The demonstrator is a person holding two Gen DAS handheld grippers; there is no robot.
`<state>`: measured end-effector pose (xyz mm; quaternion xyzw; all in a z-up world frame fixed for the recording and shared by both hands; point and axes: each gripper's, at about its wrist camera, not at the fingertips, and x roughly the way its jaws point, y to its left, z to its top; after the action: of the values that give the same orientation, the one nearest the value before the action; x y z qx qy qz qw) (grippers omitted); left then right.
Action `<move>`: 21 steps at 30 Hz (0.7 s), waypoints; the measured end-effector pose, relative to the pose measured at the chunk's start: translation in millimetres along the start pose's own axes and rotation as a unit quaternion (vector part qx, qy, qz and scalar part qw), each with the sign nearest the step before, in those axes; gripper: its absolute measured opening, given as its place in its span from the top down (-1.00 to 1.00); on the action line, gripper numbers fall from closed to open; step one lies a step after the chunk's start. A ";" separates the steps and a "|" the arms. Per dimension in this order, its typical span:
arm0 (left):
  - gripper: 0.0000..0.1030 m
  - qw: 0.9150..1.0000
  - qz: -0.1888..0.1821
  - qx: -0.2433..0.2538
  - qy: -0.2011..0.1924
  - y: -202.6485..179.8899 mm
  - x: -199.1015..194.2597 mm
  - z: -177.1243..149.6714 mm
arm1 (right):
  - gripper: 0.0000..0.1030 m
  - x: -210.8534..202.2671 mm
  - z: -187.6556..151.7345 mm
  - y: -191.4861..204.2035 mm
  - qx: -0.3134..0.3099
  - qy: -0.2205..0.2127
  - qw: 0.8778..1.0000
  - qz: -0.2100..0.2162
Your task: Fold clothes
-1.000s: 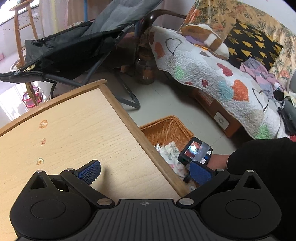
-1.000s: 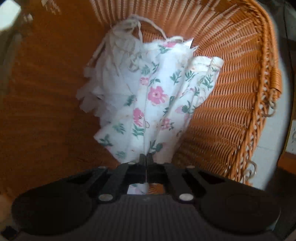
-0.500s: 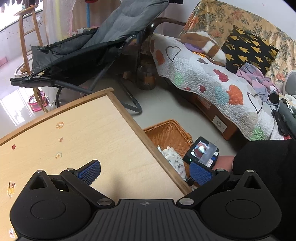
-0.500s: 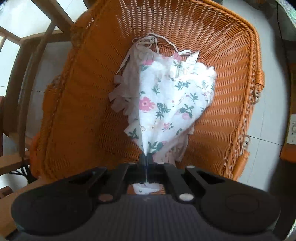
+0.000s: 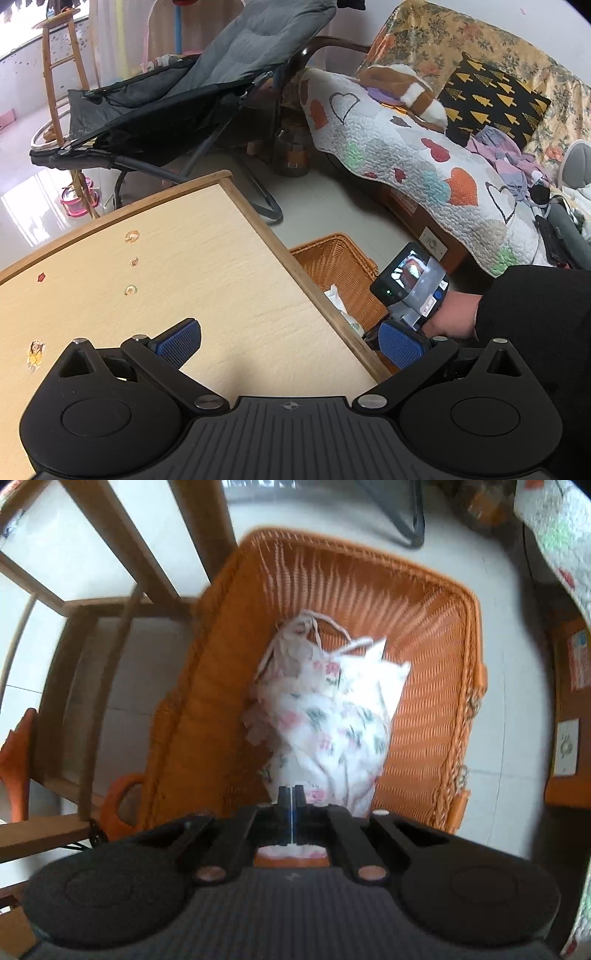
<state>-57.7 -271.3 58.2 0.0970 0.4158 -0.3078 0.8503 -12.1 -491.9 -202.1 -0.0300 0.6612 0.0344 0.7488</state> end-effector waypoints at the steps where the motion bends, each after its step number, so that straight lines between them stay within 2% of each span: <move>1: -1.00 1.000 0.000 -0.002 0.000 0.5 -1.8 -0.7 | 0.98 -1.2 -0.5 0.1 0.001 0.000 1.000 -0.004; 4: -1.00 1.000 -0.002 -0.001 -0.002 1.0 -7.0 -3.5 | 0.97 -2.3 -1.9 -0.2 0.005 -0.009 0.999 -0.035; 6: -1.00 1.000 -0.002 0.001 -0.003 1.7 -8.9 -6.2 | 0.89 -1.9 -3.7 -4.7 0.017 -0.027 0.997 -0.067; 8: -1.00 1.000 -0.002 0.002 -0.002 3.3 -8.8 -8.4 | 0.76 2.2 -5.1 -13.3 0.042 -0.033 0.996 -0.069; 10: -1.00 1.000 -0.002 0.002 0.001 5.1 -6.7 -9.7 | 0.27 10.0 -5.7 -20.3 0.068 -0.028 0.996 -0.057; 11: -1.00 1.000 -0.001 0.002 0.002 5.7 -5.0 -9.2 | 0.13 14.6 -5.9 -21.8 0.072 -0.022 0.996 -0.048; 17: -1.00 1.000 0.000 0.009 0.000 7.5 7.4 -0.9 | 0.10 49.3 2.1 -8.4 0.010 0.009 0.999 -0.038; 21: -1.00 1.000 -0.002 0.012 -0.002 7.7 15.2 4.3 | 0.10 65.4 4.5 -7.0 0.011 0.019 0.999 -0.028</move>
<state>-43.2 -273.7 48.6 0.1055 0.4107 -0.3150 0.8491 1.0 -497.6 -266.5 -0.0406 0.6748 0.0055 0.7368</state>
